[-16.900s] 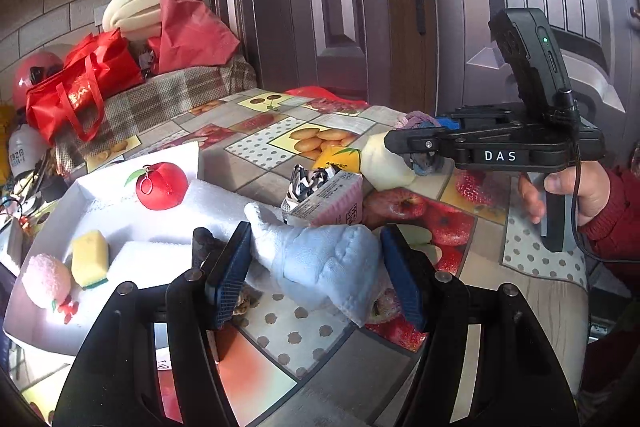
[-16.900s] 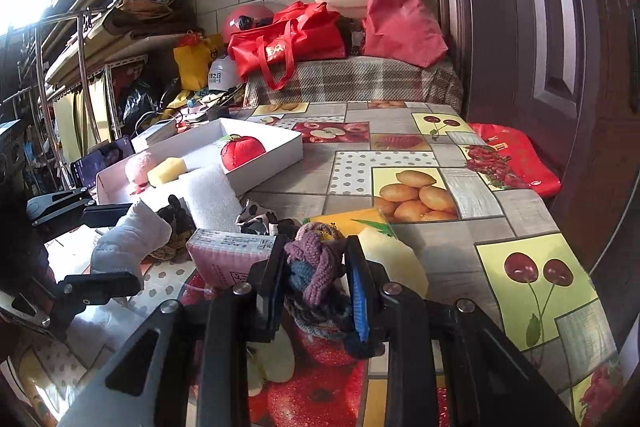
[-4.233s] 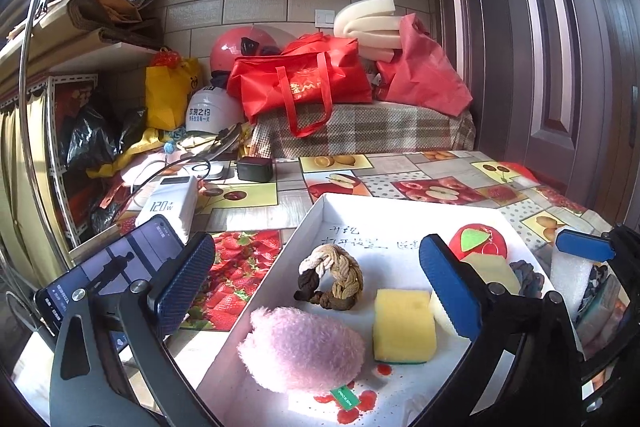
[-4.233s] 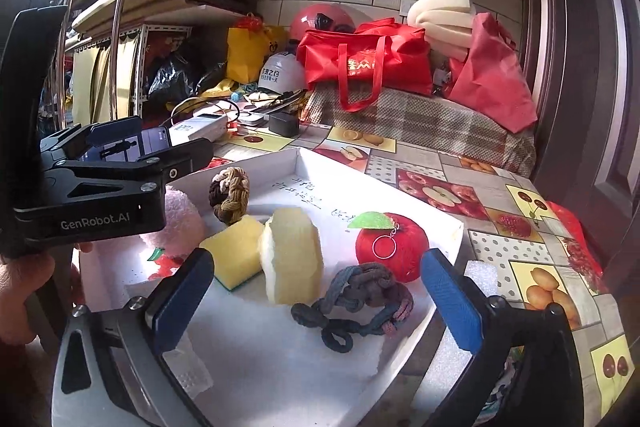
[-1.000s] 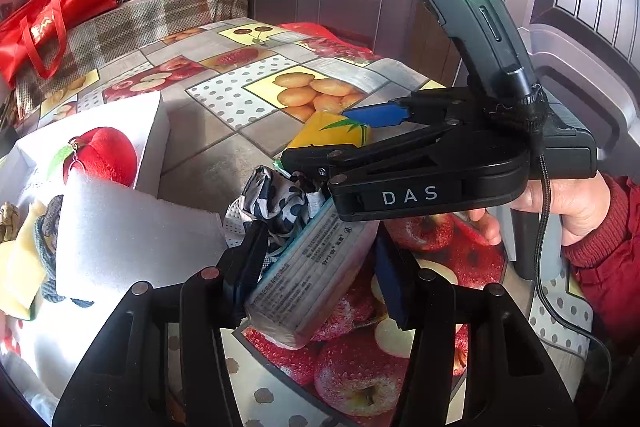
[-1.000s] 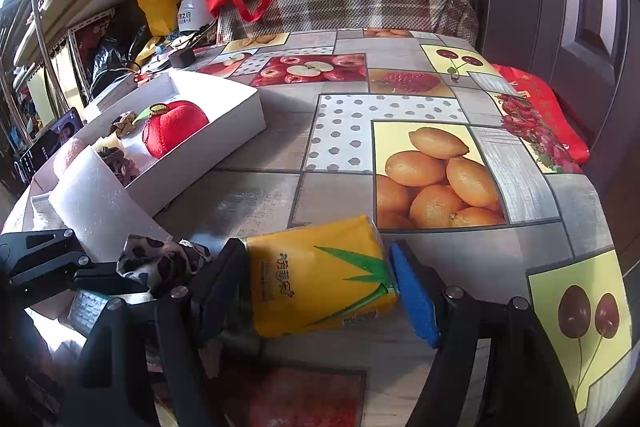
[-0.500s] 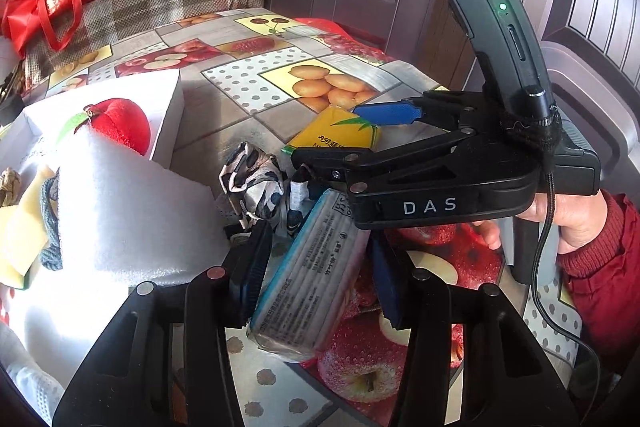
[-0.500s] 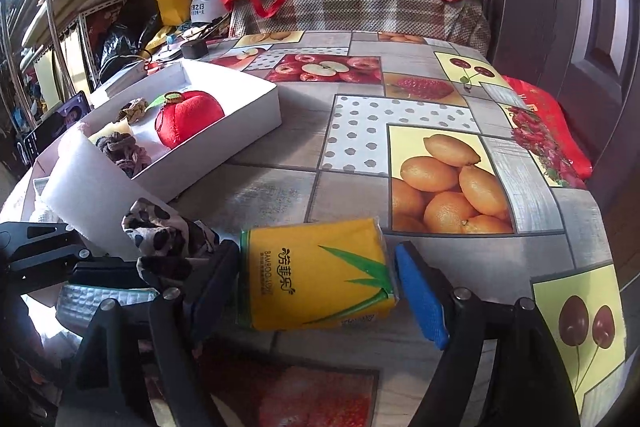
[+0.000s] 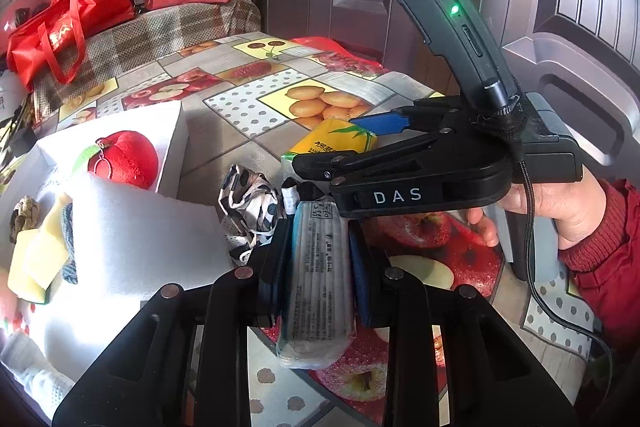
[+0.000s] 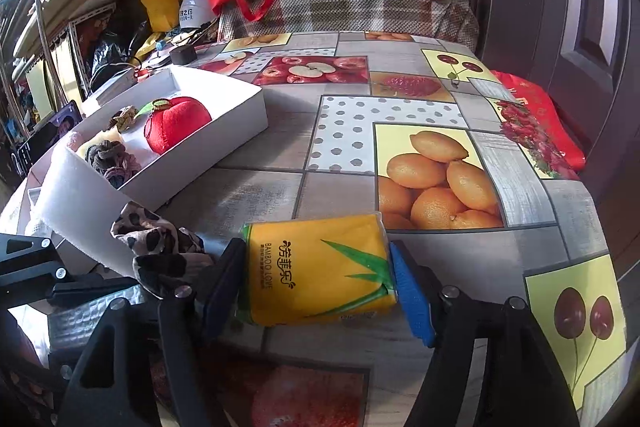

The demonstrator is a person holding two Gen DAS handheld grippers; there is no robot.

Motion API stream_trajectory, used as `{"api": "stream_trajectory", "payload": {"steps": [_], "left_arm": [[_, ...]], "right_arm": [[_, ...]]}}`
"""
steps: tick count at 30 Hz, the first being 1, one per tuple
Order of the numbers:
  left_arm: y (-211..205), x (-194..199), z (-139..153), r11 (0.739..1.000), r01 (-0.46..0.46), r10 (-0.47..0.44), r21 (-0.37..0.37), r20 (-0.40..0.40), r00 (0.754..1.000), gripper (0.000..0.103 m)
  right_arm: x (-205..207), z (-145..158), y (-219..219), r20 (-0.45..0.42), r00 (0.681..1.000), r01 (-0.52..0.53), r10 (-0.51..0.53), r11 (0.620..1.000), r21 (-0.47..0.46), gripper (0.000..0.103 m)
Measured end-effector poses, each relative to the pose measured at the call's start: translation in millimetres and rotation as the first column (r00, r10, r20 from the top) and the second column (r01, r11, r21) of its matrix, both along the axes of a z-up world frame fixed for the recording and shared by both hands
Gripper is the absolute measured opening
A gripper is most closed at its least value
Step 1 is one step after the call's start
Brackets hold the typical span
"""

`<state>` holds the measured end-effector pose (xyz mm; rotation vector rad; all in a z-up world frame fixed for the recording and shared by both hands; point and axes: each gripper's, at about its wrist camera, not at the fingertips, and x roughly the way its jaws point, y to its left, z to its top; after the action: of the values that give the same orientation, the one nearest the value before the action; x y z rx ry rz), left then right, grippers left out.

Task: Organize soft objects
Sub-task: 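Carry the blue and yellow tissue packs over the white tray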

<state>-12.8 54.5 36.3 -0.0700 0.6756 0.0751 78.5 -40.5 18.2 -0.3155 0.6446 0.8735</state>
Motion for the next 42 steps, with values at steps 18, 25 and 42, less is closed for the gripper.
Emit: {"api": "stream_trajectory", "payload": {"steps": [18, 25, 42], "left_arm": [[-1.0, -45.2, 26.5, 0.997, -0.061, 0.046, 0.051, 0.250, 0.967, 0.026], [-3.5, -36.3, 13.2, 0.996, 0.070, -0.064, -0.054, 0.105, 0.992, 0.085], [-42.1, -33.0, 3.3, 0.988, 0.101, -0.106, 0.116, 0.042, 0.993, 0.049]], "right_arm": [[-40.7, 32.3, -54.4, 0.241, 0.949, 0.131, -0.205, 0.948, 0.291, 0.070], [-31.5, 30.7, -62.4, 0.189, 0.953, 0.166, -0.235, 0.933, 0.320, 0.071], [-40.8, 31.8, -67.5, 0.218, 0.945, 0.156, -0.242, 0.924, 0.349, 0.071]]}}
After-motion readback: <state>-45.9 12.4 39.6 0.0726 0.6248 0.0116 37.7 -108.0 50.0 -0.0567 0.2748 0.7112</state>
